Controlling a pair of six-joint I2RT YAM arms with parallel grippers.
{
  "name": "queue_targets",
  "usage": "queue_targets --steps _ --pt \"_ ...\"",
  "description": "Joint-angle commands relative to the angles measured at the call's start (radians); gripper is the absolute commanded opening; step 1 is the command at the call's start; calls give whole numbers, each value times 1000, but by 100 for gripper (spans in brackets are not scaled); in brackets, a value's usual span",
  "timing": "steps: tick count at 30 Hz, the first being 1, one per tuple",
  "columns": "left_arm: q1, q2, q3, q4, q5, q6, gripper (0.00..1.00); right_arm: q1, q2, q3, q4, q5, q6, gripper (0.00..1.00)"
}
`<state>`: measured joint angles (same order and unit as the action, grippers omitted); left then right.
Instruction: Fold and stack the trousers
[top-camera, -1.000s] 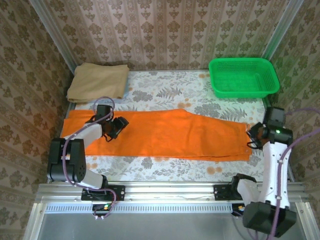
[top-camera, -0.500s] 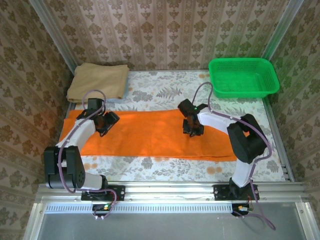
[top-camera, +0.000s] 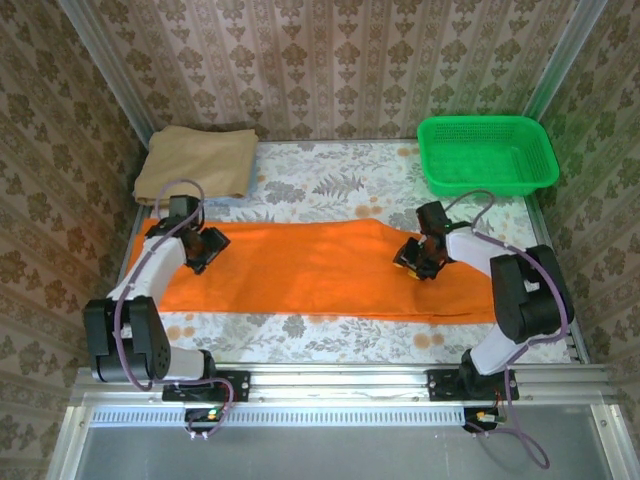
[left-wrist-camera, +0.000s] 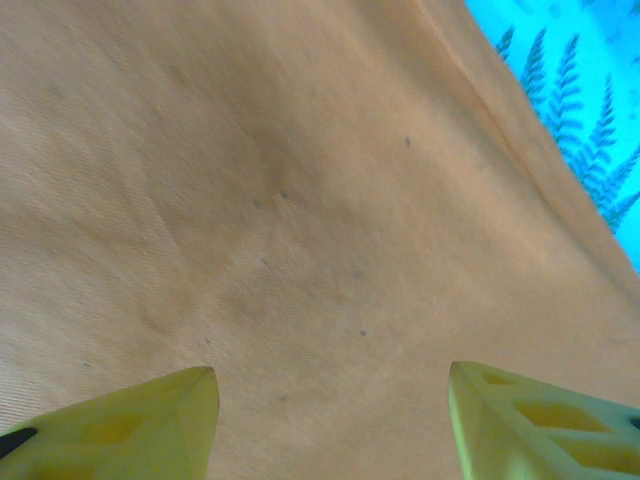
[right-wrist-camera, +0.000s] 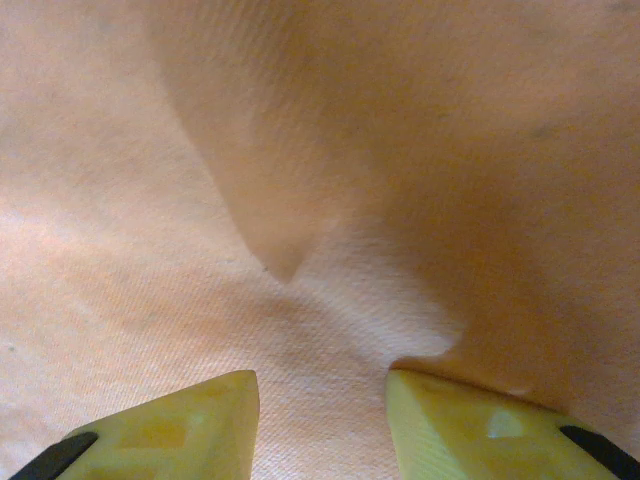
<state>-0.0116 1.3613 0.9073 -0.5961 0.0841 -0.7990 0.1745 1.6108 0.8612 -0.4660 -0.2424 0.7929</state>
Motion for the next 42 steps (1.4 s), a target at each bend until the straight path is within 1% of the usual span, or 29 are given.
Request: queue_targets --steps 1,3,5,6,8,9,11,13,15,17,18,20,21,23,26,29,31,34,35,37,38,41,42 --pt "18 -46 50 -44 1 26 62 -69 -101 -53 -187 65 -14 44" --pt "17 -52 54 -38 9 27 62 -122 -170 -77 -211 79 -18 43" --pt "18 -56 57 -29 16 28 62 -109 -253 -62 -248 148 -41 43" --pt "19 -56 59 -27 19 30 62 -68 -285 -43 -244 177 -60 43" --pt "21 -56 67 -29 26 36 62 41 -273 39 -283 280 -51 43" --pt "22 -56 71 -29 26 39 62 125 -235 102 -294 317 -48 43" --pt "26 -54 80 -40 20 50 62 280 -100 229 -301 372 -28 43" --pt "35 -51 89 -51 18 61 62 449 86 402 -310 437 -37 43" --pt "48 -48 98 -59 17 69 62 568 294 611 -374 490 -51 43" --pt "66 -42 116 -78 15 76 62 645 470 806 -432 492 -61 43" --pt "77 -41 125 -83 20 86 62 672 536 863 -439 491 -67 43" --pt "100 -37 141 -101 25 98 62 684 614 899 -444 457 -58 43" --pt "112 -37 149 -105 28 105 62 683 631 881 -432 437 -53 43" --pt "138 -35 159 -117 36 113 62 682 615 793 -412 441 -46 43" --pt "167 -33 169 -124 33 126 62 652 490 555 -315 414 -25 43" --pt "195 -15 187 -136 23 145 62 582 343 318 -228 347 0 43" --pt "215 8 204 -147 -2 164 62 543 268 225 -209 341 -13 43" --pt "254 59 247 -160 -25 201 61 523 245 206 -250 359 -71 43" --pt "264 78 266 -164 -33 222 60 522 245 205 -244 347 -83 43" --pt "292 129 320 -197 -84 265 58 522 243 205 -242 339 -94 44" --pt "311 157 349 -209 -73 289 57 522 239 205 -244 334 -102 44" --pt "338 273 473 -276 -79 423 57 523 196 194 -223 311 -118 45" --pt "340 320 523 -318 -95 452 56 524 175 183 -210 301 -119 45"
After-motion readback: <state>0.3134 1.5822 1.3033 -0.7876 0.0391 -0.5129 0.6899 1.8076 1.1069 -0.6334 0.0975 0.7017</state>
